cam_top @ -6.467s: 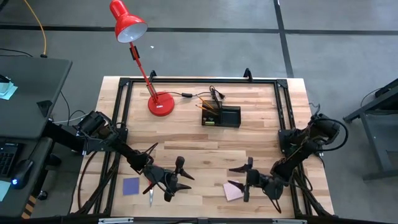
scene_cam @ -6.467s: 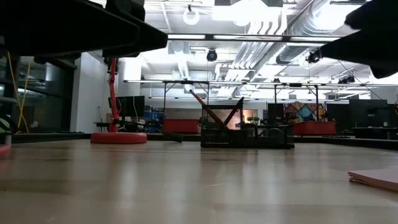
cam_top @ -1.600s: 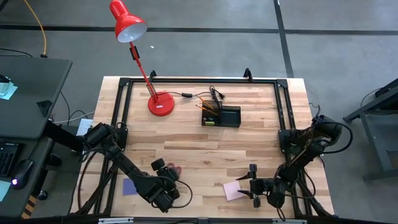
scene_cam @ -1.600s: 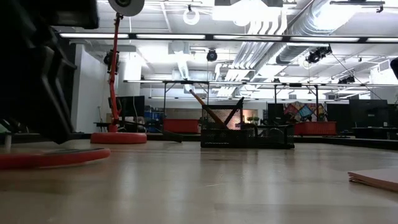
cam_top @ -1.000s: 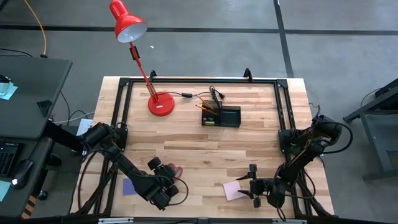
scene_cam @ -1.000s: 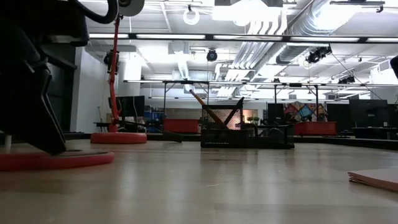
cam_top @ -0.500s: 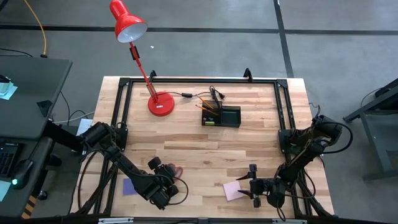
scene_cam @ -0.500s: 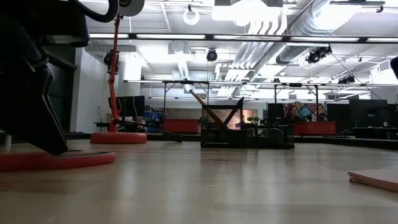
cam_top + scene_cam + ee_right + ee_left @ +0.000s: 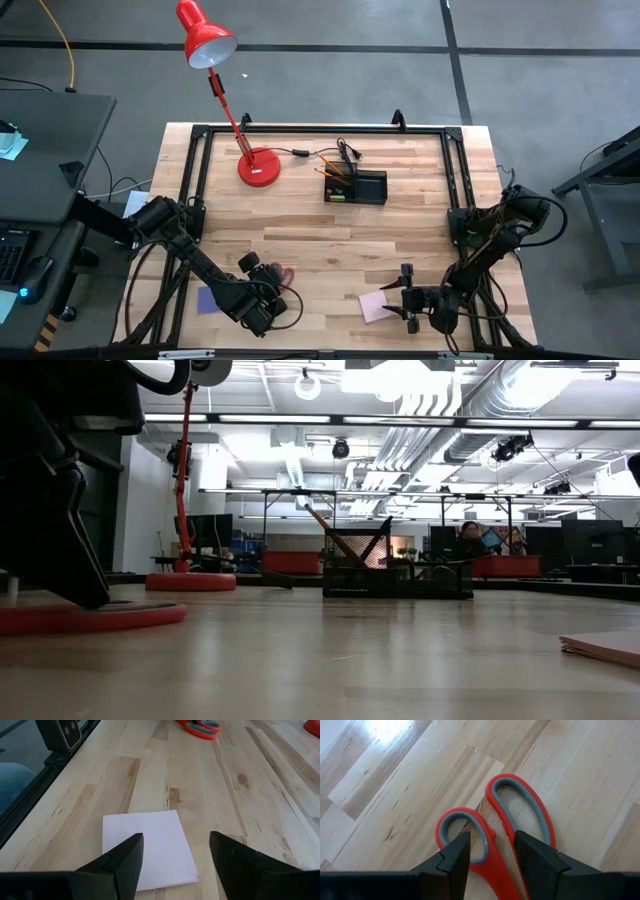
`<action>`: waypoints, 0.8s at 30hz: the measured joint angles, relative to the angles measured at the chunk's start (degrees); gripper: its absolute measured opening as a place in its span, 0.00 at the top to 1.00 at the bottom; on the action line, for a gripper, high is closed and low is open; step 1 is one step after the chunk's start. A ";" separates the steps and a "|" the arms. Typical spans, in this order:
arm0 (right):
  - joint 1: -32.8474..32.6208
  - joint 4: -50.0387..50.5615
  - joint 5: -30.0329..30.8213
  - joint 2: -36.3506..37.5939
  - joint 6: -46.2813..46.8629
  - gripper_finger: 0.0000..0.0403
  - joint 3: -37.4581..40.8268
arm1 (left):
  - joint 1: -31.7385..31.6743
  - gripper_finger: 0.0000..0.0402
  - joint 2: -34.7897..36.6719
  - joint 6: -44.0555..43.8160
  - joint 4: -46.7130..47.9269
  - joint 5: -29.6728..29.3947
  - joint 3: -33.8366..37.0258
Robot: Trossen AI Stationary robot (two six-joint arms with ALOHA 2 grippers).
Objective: Pick and place office supplies into organizer
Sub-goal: Put the red scissors into the desk organizer
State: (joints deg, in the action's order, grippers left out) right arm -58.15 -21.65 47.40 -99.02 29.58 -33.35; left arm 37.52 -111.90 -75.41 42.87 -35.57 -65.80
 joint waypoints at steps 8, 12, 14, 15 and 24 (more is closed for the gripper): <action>0.00 0.02 -0.02 0.00 0.02 0.45 -0.01 | -0.04 0.63 -0.02 0.44 -0.94 -0.64 0.00; 0.00 0.02 0.00 0.00 0.00 0.45 0.00 | -0.04 0.63 -0.02 0.63 -1.57 -0.70 0.00; 0.00 0.02 0.00 0.00 0.00 0.45 0.01 | -0.04 0.63 -0.02 0.63 -1.57 -0.78 0.00; 0.00 0.02 0.00 0.00 0.00 0.45 0.01 | -0.03 0.63 -0.04 0.63 -1.57 -0.86 0.00; 0.00 0.02 0.00 0.00 0.17 0.45 0.01 | -0.02 0.63 -0.15 3.39 -2.71 -0.94 -1.41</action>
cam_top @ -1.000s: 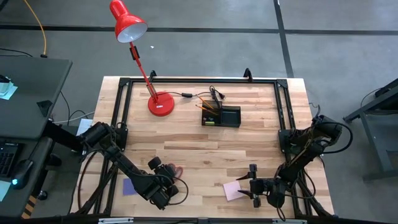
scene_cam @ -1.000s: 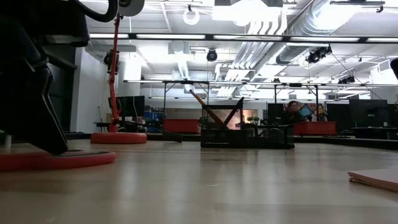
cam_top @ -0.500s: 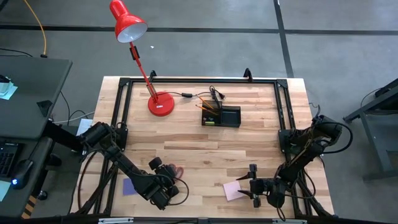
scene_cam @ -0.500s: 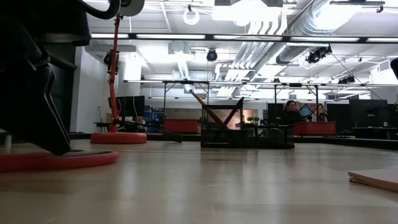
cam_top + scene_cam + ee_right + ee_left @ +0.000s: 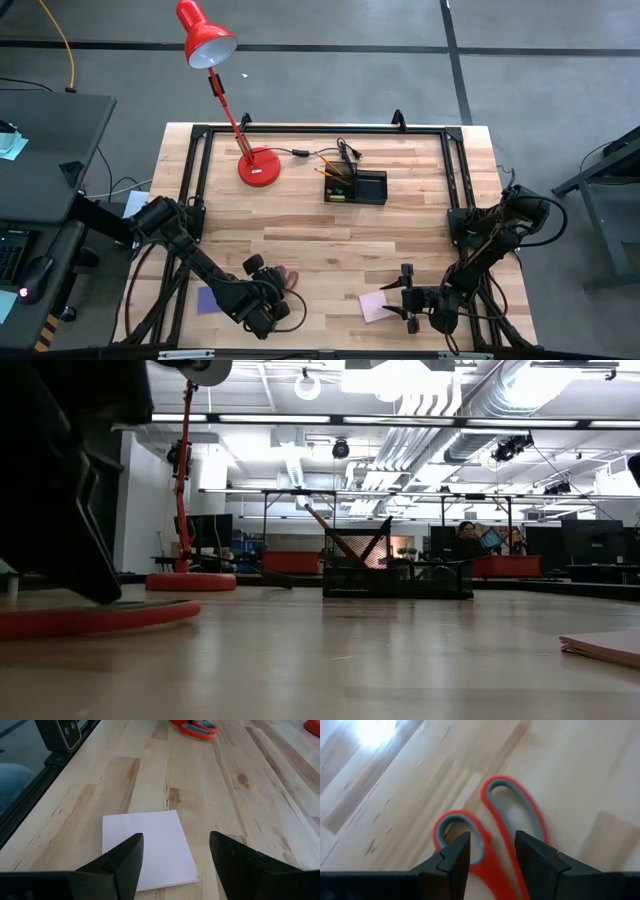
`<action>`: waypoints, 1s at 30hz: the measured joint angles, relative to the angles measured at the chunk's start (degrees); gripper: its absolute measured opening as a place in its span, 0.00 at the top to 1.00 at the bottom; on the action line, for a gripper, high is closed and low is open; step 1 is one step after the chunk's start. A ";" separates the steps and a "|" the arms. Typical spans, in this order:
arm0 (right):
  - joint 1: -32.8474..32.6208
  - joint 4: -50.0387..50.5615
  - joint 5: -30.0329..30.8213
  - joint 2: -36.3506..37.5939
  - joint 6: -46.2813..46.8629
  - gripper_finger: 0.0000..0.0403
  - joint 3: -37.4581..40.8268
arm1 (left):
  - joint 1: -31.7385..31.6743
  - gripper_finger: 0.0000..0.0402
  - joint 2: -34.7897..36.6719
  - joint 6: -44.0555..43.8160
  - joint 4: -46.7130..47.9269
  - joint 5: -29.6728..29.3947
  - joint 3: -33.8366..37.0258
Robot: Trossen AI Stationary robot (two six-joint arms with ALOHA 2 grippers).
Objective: Pick and place office supplies into organizer
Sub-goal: Put the red scissors into the desk organizer
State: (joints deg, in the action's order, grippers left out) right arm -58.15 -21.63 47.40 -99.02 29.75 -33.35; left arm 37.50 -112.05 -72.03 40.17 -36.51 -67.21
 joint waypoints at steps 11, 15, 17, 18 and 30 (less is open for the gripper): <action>-0.02 0.04 0.00 0.00 -0.06 0.45 0.00 | -0.04 0.63 0.02 3.51 0.46 -2.22 -2.45; 0.00 0.04 0.46 0.00 -0.10 0.45 -0.01 | -1.27 0.63 0.02 3.12 0.80 -1.83 -2.48; 0.00 0.04 1.04 0.00 -0.02 0.45 0.00 | -2.14 0.63 0.01 3.23 0.53 -1.67 -2.48; 0.00 0.04 1.36 0.00 -0.02 0.45 0.00 | -2.67 0.63 -0.23 3.23 0.29 -1.37 -2.48; -0.13 0.36 1.70 0.00 0.03 0.45 0.00 | -6.05 0.63 -4.37 7.15 -1.79 5.38 -2.69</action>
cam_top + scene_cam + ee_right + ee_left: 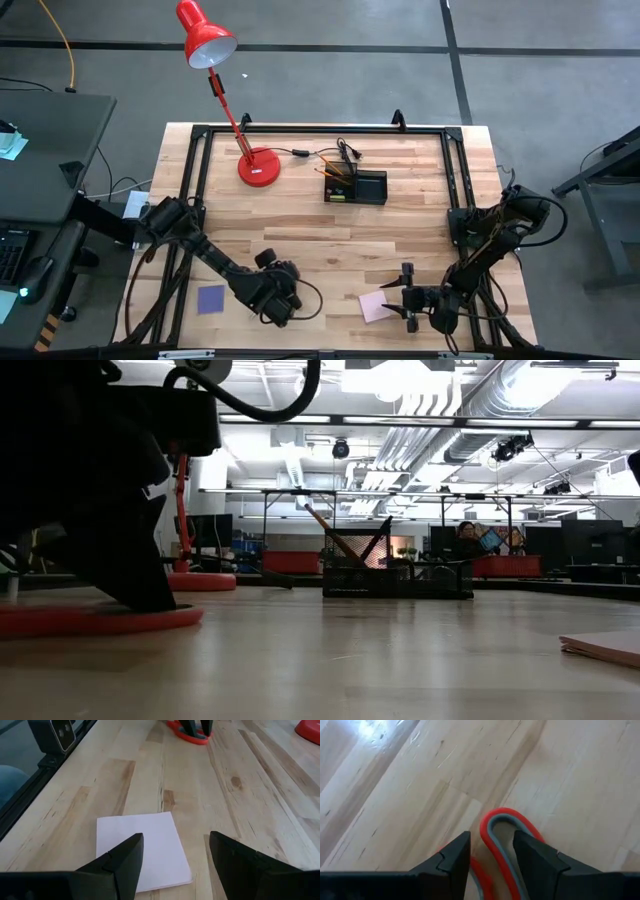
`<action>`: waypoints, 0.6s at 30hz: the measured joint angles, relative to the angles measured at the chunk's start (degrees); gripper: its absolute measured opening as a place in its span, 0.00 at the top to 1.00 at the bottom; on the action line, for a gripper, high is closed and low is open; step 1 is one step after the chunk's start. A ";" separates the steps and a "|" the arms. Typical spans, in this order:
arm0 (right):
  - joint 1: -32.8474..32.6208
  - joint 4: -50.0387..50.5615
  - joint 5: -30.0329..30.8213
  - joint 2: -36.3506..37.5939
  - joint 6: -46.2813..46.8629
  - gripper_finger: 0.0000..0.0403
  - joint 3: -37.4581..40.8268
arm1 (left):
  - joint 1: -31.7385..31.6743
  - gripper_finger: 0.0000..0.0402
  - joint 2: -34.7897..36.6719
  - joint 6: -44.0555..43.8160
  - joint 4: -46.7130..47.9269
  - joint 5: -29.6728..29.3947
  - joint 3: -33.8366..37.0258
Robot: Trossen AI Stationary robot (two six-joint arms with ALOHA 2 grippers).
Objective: Pick and place office supplies into organizer
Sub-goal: Put the red scissors into the desk organizer
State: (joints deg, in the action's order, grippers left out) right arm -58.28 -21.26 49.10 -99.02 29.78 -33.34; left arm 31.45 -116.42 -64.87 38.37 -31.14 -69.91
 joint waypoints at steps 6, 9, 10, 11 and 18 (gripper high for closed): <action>0.00 0.34 0.25 -0.02 0.41 0.45 0.00 | 0.12 0.78 -0.22 3.31 -2.55 -1.62 0.09; 0.01 0.31 0.26 -0.02 0.42 0.45 0.00 | 0.12 0.94 -0.24 4.81 -3.32 -1.40 0.07; 0.00 0.31 0.24 -0.02 0.46 0.45 0.00 | 0.12 0.96 -0.24 4.85 -3.44 -1.61 0.07; 0.00 0.34 0.24 -0.02 0.81 0.45 0.00 | 0.12 0.96 -0.26 5.00 -3.58 -1.91 0.09; 0.12 0.45 0.39 -0.02 1.30 0.45 0.00 | 0.11 0.97 0.33 7.05 -4.39 -3.03 0.25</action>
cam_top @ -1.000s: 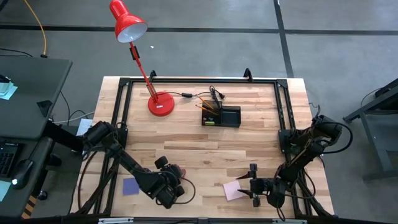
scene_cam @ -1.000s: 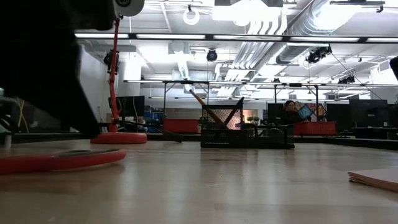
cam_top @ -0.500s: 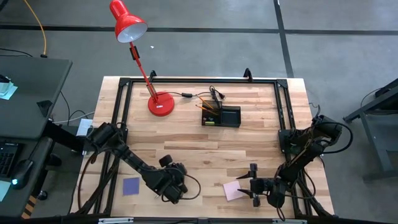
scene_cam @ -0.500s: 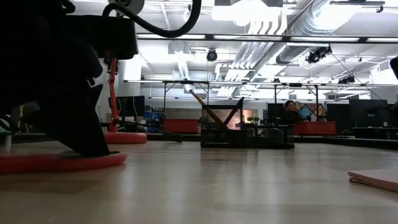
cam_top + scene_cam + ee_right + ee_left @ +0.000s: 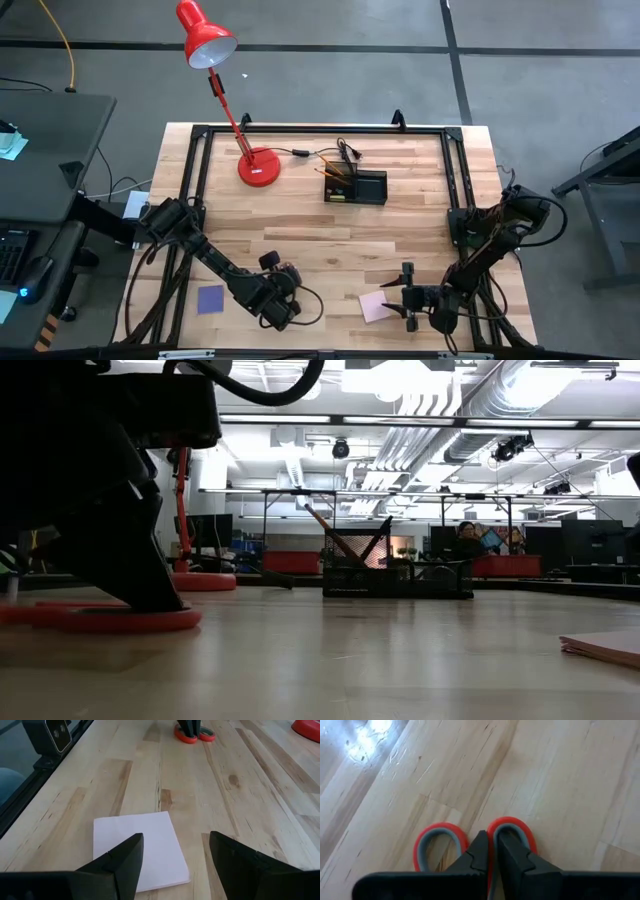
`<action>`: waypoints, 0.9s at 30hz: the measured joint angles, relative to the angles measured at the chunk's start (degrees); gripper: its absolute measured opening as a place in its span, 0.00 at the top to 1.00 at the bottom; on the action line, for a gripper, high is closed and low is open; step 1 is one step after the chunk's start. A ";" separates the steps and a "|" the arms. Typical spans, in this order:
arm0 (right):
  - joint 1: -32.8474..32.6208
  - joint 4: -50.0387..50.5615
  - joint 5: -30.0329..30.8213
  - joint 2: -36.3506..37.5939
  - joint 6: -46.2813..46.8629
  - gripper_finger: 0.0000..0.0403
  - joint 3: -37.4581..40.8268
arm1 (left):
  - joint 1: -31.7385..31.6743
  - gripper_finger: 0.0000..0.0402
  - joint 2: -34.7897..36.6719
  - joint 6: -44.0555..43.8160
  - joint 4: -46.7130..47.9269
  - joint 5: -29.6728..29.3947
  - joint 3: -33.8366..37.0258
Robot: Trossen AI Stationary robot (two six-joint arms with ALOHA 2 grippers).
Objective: Pick and place office supplies into organizer
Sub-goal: Put the red scissors into the desk organizer
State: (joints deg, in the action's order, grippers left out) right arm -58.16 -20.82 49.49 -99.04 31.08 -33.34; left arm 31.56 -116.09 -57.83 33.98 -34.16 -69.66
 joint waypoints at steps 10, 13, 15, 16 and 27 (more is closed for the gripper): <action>0.03 0.02 0.02 0.00 2.04 0.45 0.00 | -0.06 0.99 0.28 9.74 0.75 -5.69 -7.58; 0.03 -0.17 0.03 0.00 3.43 0.45 0.02 | -0.06 0.99 0.39 13.17 0.90 -9.04 -10.89; 0.03 -1.19 1.51 -0.02 1.10 0.45 0.02 | -0.06 0.99 0.39 16.83 0.54 -10.16 -13.18; 0.01 -1.82 3.28 -0.02 -0.12 0.45 0.02 | -0.06 0.99 0.43 18.75 0.30 -10.51 -14.28; 2.99 -6.78 4.29 -0.02 -19.97 0.45 0.07 | 2.91 1.00 0.54 37.82 -13.82 -10.83 -20.42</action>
State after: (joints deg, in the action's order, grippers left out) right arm -55.17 -27.60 53.78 -99.07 11.11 -33.28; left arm 34.48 -115.55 -20.01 20.16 -44.99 -90.08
